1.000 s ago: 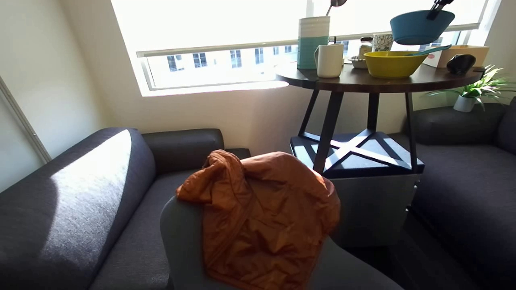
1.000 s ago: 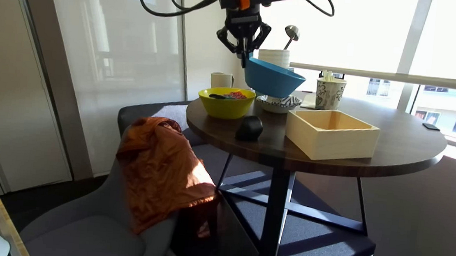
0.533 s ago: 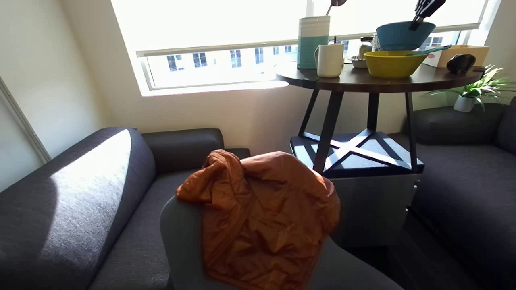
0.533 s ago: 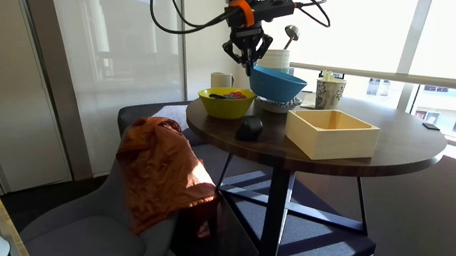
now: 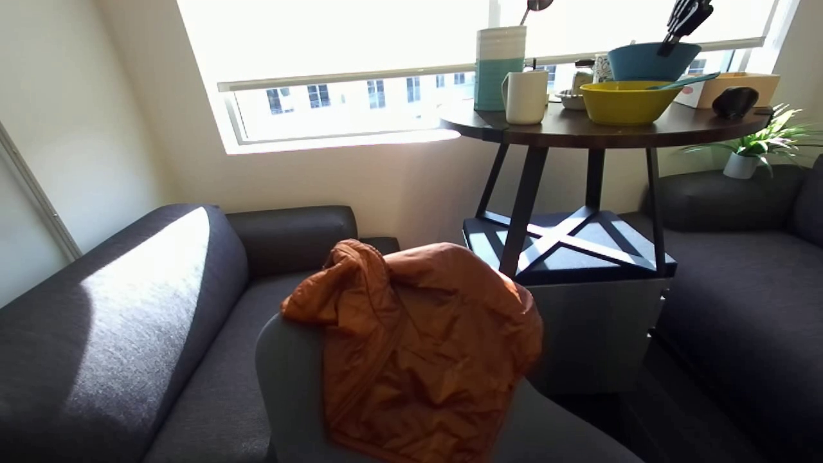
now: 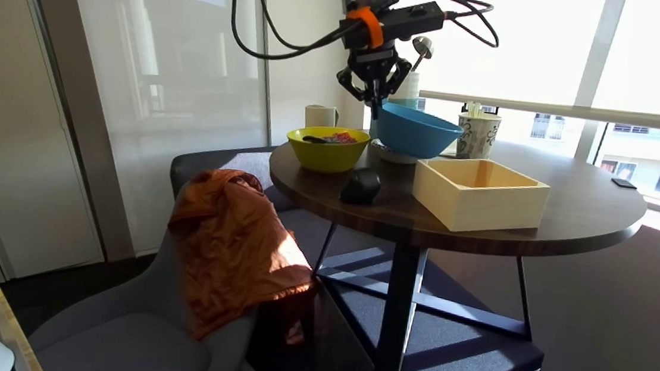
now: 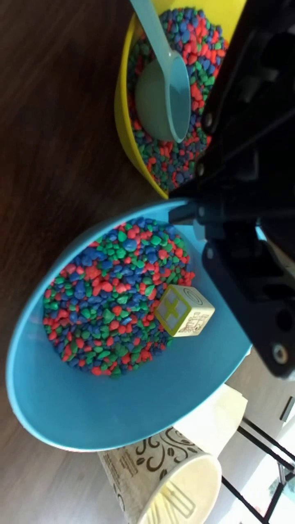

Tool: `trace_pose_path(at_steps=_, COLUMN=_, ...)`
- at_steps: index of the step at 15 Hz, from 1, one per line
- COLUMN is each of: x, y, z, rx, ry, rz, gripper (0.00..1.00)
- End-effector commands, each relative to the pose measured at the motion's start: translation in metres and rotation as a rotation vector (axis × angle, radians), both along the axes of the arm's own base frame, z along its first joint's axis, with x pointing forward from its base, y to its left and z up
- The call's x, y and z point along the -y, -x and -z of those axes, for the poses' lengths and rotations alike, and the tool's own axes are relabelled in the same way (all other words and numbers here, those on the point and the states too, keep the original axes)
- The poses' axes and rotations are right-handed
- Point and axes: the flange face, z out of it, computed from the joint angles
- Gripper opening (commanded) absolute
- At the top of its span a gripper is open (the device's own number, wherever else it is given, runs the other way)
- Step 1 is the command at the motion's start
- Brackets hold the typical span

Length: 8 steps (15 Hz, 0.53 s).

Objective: Put the blue bowl on the table.

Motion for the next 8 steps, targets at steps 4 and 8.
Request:
trace_pose_path(at_steps=4, x=0.008, y=-0.017, z=-0.005, rx=0.038, ry=0.019, rz=0.017, gripper=0.01)
trace_pose_path(at_steps=8, x=0.009, y=-0.023, z=-0.005, rx=0.046, ry=0.027, rz=0.020, gripper=0.01)
